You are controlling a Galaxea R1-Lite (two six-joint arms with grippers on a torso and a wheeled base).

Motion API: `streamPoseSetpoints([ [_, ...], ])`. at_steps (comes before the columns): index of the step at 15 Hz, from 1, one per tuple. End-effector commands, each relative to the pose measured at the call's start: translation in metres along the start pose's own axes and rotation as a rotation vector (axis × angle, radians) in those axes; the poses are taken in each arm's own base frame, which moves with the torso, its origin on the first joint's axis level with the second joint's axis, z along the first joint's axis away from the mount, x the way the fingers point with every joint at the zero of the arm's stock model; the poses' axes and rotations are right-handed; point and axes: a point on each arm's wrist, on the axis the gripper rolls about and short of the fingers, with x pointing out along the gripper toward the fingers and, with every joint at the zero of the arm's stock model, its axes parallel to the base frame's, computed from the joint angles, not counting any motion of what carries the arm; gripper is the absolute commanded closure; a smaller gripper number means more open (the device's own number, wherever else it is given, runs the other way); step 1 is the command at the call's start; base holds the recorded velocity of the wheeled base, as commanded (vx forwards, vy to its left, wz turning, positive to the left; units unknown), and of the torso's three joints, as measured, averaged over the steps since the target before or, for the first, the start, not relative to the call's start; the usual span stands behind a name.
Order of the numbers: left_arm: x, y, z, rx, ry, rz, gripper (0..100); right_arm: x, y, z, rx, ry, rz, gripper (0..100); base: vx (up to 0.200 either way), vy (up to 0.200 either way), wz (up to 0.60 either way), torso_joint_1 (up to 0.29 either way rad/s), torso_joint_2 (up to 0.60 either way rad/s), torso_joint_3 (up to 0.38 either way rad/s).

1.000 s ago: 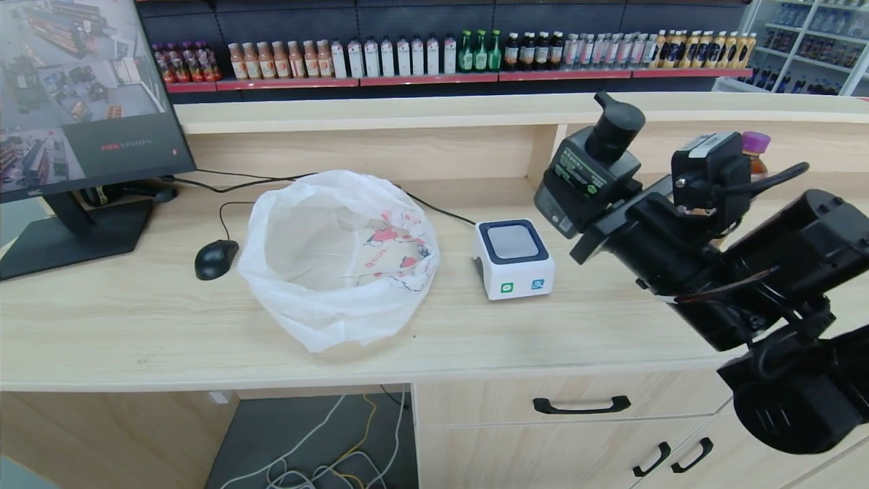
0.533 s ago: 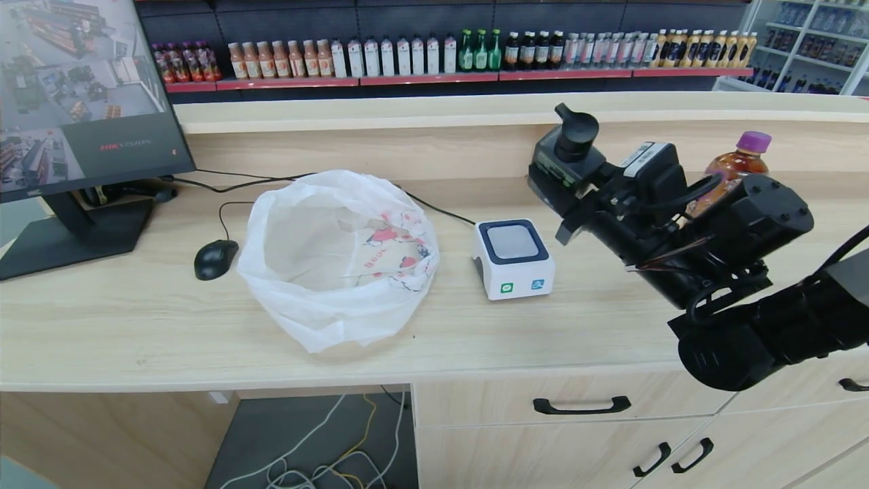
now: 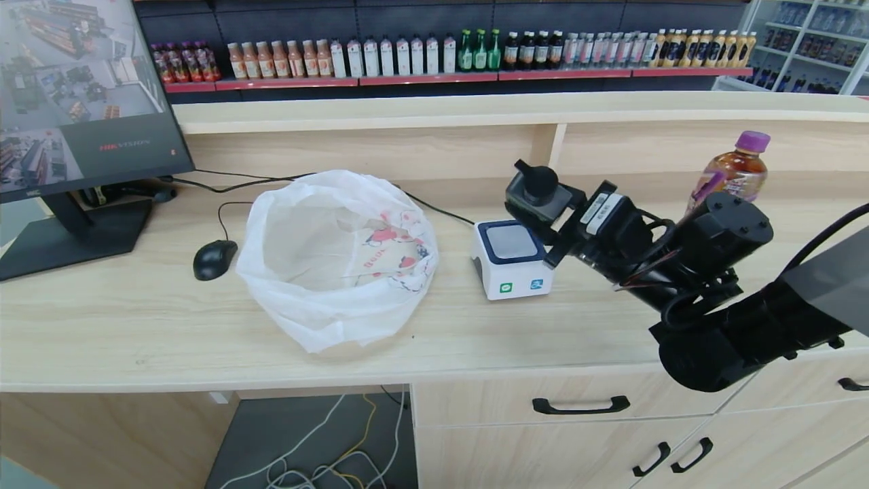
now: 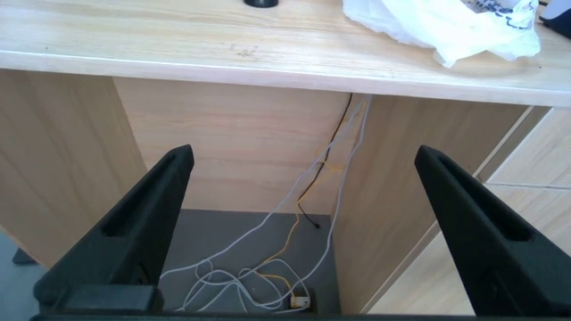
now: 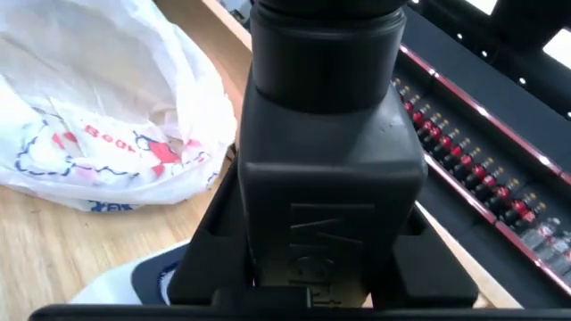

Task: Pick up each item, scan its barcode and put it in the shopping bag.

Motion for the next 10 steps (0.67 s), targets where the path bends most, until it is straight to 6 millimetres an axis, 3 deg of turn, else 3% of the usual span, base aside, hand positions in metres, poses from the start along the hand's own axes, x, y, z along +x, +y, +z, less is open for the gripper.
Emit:
streamPoseSetpoints([
  [1, 0.000, 0.000, 0.000, -0.001, 0.000, 0.001, 0, 0.001, 0.009, -0.011, -0.006, -0.001, 0.038, 100, 0.000, 0.000, 0.00, 0.000, 0.00, 0.000],
  [10, 0.000, 0.000, 0.000, -0.001, 0.000, 0.001, 0, 0.012, 0.013, -0.035, -0.036, -0.054, 0.083, 100, 0.000, 0.000, 0.00, 0.000, 0.00, 0.000],
])
